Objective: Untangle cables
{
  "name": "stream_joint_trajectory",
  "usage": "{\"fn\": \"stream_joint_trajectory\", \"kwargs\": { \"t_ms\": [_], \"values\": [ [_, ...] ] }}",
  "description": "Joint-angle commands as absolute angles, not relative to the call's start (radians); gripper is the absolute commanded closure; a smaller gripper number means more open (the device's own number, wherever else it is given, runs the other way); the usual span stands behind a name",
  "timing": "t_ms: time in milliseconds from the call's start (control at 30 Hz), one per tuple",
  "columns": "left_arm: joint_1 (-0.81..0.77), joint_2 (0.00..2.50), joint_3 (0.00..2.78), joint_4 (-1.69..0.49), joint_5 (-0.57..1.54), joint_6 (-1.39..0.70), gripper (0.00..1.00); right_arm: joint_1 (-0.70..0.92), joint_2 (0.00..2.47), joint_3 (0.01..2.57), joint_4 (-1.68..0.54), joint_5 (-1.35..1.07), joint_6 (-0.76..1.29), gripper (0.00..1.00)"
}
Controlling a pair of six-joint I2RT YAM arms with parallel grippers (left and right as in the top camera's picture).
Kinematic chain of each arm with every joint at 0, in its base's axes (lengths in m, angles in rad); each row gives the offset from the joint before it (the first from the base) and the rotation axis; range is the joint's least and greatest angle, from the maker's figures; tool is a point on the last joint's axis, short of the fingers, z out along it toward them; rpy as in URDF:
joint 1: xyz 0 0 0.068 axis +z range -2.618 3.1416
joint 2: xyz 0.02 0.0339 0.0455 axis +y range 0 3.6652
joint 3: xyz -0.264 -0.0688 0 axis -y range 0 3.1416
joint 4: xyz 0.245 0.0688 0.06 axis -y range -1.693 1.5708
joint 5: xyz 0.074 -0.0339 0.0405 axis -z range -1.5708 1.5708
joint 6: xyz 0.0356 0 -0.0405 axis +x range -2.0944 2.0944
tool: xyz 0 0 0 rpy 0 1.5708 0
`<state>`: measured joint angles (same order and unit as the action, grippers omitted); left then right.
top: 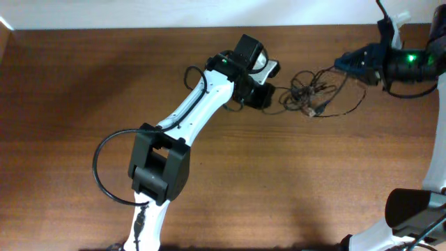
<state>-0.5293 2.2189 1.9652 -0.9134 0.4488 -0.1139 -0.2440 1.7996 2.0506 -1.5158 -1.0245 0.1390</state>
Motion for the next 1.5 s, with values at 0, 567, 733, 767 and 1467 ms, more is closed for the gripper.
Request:
{"fn": "stream_joint_trajectory", "kwargs": {
  "t_ms": [0,567,733,767,1467],
  "values": [
    [-0.428,2.227,1.963,-0.964,0.291,-0.108,1.0,-0.132,1.772,2.066,-1.572,-0.788,0.059,0.96],
    [-0.288,2.227,2.046,-1.269,0.283,0.189,0.7,-0.034,1.773,1.66,-1.3,-0.281,0.162,0.28],
    [-0.31,2.227,2.414,-1.651,0.609,0.577,0.26,-0.033,1.774,1.737,-1.297,-0.321,0.145,0.21],
    [-0.314,2.228,2.407,-1.633,0.548,0.576,0.29,-0.033,1.774,1.737,-1.297,-0.316,0.145,0.21],
    [-0.58,2.487,2.174,-1.189,-0.023,0.484,0.73,-0.033,1.774,1.737,-1.327,-0.303,0.157,0.2]
  ]
}}
